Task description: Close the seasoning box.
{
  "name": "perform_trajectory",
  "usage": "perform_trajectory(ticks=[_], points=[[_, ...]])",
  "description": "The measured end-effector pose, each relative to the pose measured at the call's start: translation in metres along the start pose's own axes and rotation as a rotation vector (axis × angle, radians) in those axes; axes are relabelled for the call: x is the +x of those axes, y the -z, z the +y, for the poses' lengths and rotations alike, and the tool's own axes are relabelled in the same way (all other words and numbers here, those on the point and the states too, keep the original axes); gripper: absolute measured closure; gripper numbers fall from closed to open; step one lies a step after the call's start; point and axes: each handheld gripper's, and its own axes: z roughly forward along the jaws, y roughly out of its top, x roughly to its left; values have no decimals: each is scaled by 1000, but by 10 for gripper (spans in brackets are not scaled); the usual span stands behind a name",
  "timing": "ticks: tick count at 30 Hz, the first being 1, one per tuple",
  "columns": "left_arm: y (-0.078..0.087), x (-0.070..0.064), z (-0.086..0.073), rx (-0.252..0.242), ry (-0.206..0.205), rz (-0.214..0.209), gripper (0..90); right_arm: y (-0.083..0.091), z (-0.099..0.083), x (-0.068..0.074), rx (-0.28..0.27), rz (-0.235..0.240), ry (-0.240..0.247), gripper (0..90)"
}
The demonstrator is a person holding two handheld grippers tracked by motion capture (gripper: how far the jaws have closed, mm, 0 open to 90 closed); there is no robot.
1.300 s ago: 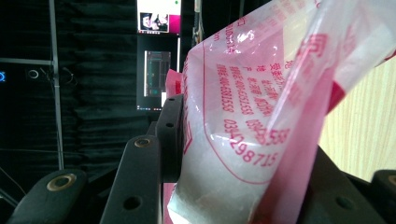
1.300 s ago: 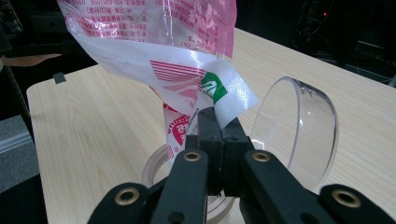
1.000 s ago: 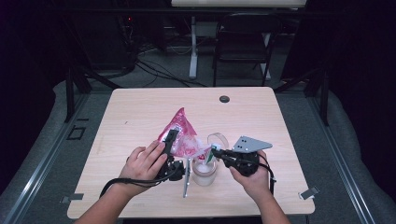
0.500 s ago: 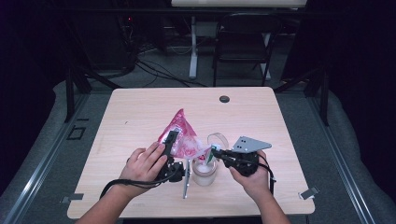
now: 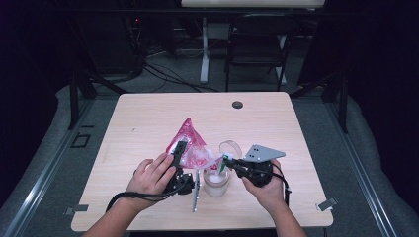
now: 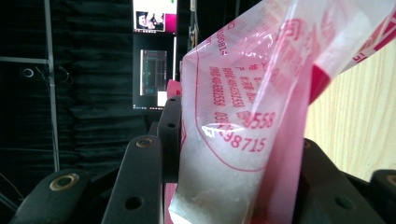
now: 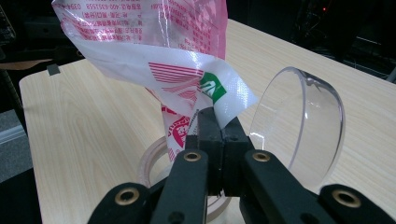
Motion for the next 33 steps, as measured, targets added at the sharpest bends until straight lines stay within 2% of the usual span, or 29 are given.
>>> perform_trajectory(ticks=[1, 2, 5, 13, 22, 33], points=[[-1, -1, -1, -12, 4, 5, 645, 0, 0, 0, 0, 1, 0, 897], [1, -1, -1, 9, 1, -8, 645, 0, 0, 0, 1, 2, 1, 897], [0, -2, -2, 0, 10, -7, 646, -1, 0, 1, 1, 4, 1, 897], [0, -2, -3, 17, 15, -26, 646, -1, 0, 2, -1, 2, 8, 897], [-1, -4, -4, 12, 23, -24, 646, 0, 1, 2, -6, -1, 9, 896], [-1, -4, -5, 22, 9, -25, 645, -1, 1, 3, -5, 3, 14, 897]])
